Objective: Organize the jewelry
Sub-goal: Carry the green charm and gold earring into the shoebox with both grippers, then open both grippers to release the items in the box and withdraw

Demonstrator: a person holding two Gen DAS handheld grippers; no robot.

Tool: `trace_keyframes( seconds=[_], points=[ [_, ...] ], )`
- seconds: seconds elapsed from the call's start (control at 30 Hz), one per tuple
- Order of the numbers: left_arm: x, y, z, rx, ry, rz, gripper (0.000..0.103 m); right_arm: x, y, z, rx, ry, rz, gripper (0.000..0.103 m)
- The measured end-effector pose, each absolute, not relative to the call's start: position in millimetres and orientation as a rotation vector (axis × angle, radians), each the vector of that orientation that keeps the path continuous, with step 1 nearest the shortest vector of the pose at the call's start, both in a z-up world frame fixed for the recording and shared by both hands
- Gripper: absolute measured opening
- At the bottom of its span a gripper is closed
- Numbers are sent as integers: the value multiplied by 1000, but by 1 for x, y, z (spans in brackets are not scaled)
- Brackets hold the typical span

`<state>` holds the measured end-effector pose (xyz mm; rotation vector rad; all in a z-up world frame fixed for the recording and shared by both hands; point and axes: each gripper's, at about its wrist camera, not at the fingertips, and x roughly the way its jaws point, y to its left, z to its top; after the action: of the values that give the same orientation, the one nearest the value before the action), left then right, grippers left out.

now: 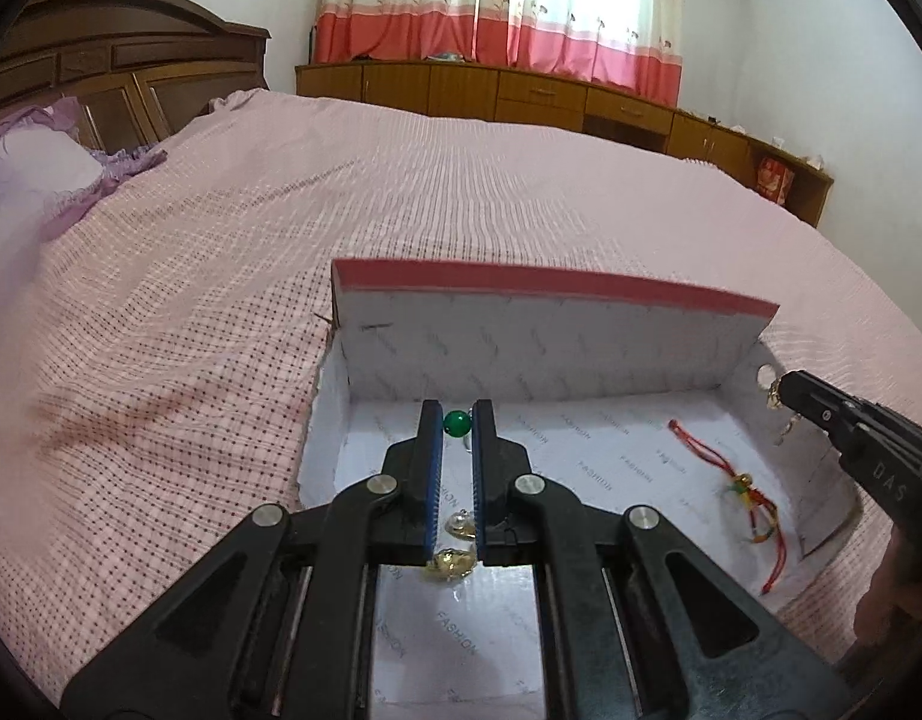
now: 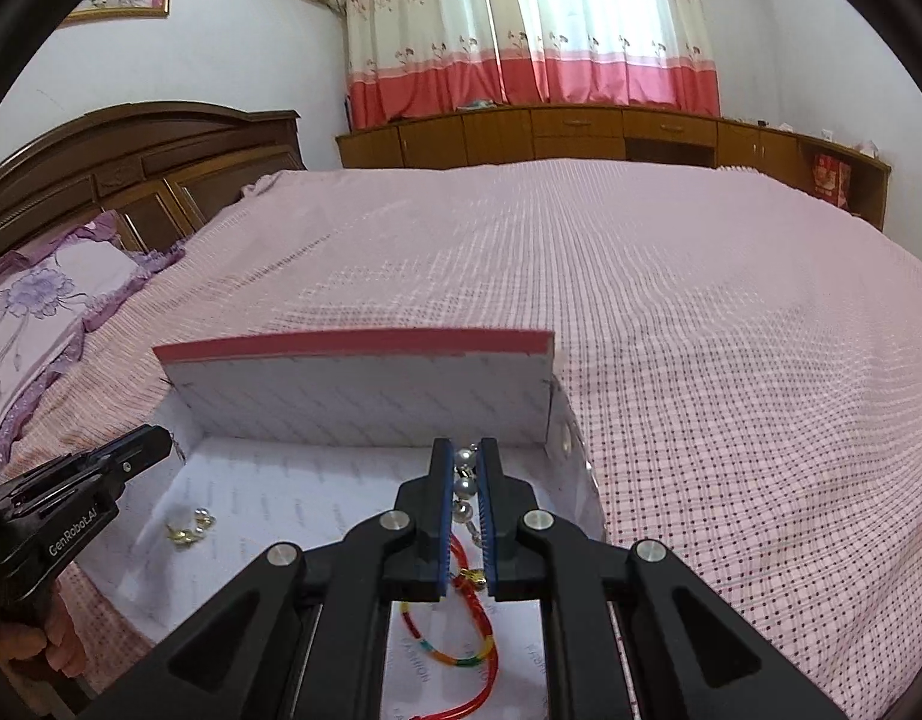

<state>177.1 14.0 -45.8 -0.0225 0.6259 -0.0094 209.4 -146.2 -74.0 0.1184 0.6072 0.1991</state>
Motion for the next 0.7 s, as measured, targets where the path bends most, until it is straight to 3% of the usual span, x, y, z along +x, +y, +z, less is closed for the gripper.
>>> trace_keyframes(
  seconds=[0.3,0.5,0.7],
  points=[
    [184,6,-50,-12,672,-18,2,218,-150,-84,160,656,204,10],
    [179,1,-46,-5,688,-17,17,216,-153,-78,187,651,210,18],
    [167,2,-34,-8,688,-31,18,202,-157,-64,198,622,224,25]
  ],
)
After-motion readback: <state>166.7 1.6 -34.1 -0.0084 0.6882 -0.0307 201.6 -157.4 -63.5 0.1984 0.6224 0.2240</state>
